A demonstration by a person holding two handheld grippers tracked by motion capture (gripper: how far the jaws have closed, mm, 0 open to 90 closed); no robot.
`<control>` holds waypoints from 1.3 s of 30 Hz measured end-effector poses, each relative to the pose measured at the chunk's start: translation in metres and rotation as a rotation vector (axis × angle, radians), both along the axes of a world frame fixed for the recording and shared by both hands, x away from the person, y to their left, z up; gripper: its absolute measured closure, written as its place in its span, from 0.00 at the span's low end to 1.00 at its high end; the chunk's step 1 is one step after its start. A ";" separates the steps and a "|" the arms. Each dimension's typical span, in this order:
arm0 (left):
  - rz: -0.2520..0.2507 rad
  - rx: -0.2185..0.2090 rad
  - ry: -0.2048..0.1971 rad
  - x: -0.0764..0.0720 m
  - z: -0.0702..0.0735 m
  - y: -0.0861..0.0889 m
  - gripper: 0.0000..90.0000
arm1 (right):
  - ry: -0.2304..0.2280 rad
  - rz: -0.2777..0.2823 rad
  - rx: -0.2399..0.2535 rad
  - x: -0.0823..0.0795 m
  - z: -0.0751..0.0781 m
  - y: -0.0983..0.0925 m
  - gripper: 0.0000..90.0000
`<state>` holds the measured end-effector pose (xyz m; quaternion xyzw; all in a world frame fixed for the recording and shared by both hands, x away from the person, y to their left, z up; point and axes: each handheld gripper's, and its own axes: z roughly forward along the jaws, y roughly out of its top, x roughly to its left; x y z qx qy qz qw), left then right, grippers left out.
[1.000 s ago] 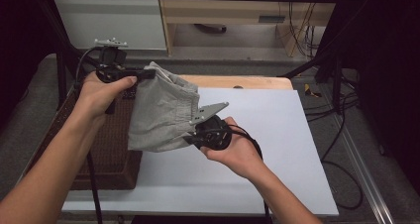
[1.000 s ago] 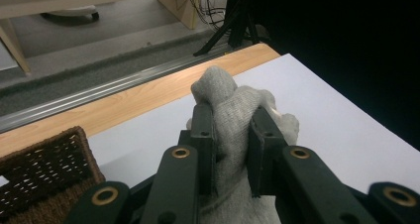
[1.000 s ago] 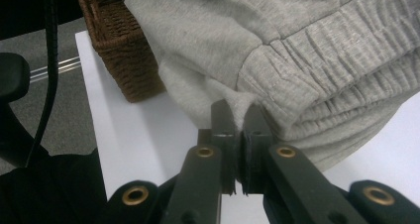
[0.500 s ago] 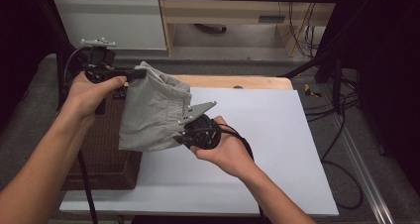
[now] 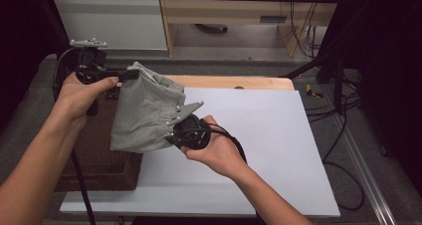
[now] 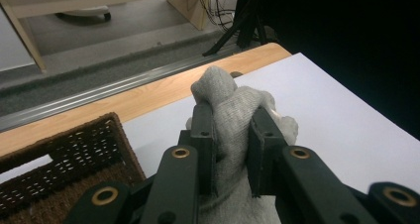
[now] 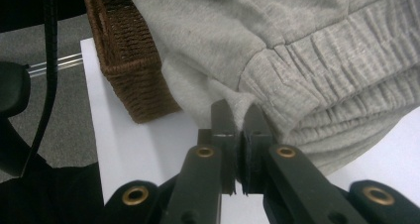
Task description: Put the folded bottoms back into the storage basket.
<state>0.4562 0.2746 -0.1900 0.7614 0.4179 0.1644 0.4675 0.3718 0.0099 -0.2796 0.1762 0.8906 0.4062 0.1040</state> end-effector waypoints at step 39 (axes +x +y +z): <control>0.058 -0.009 0.004 -0.017 -0.007 0.084 0.85 | 0.012 0.073 0.012 0.000 -0.006 0.079 0.97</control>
